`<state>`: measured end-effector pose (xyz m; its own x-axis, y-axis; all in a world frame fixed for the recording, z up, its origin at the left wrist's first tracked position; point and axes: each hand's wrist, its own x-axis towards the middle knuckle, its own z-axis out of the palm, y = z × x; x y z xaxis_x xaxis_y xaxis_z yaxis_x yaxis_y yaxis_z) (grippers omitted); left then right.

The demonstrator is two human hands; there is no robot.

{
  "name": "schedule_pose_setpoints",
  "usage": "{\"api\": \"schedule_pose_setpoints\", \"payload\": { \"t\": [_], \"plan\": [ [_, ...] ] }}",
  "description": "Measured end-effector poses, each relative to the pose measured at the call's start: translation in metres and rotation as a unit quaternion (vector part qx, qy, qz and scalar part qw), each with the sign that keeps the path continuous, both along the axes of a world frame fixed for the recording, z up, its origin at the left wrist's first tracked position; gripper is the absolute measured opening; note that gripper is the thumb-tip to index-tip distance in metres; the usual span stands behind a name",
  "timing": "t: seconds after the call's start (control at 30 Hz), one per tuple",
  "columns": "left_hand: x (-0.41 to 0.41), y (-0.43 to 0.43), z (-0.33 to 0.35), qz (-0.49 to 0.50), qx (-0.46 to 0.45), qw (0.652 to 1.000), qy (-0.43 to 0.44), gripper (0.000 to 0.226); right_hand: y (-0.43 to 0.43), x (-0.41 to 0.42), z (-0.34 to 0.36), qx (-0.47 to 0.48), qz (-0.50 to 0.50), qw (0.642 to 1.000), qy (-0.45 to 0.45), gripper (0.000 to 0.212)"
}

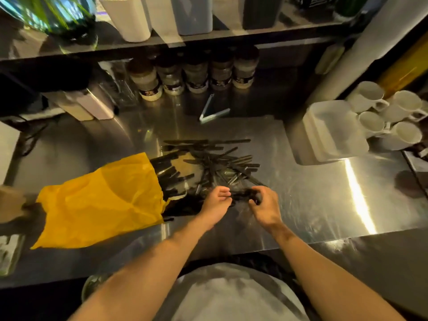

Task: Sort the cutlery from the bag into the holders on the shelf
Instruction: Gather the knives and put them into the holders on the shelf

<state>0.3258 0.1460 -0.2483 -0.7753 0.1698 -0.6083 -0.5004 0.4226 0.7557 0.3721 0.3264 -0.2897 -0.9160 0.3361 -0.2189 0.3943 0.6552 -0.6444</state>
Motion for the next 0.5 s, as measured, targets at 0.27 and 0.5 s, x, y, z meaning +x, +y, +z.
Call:
{"api": "schedule_pose_setpoints", "payload": {
  "t": [0.27, 0.5],
  "plan": [
    [0.007, 0.013, -0.019, 0.073, -0.029, 0.995, -0.067, 0.018, 0.010, -0.031, -0.007, 0.121, 0.127, 0.970, -0.169, 0.108],
    [0.016, 0.019, -0.030, 0.170, -0.038, 0.980, -0.093, 0.011, -0.001, -0.041, -0.012, 0.164, 0.199, 0.958, -0.125, 0.095]
  ]
}}
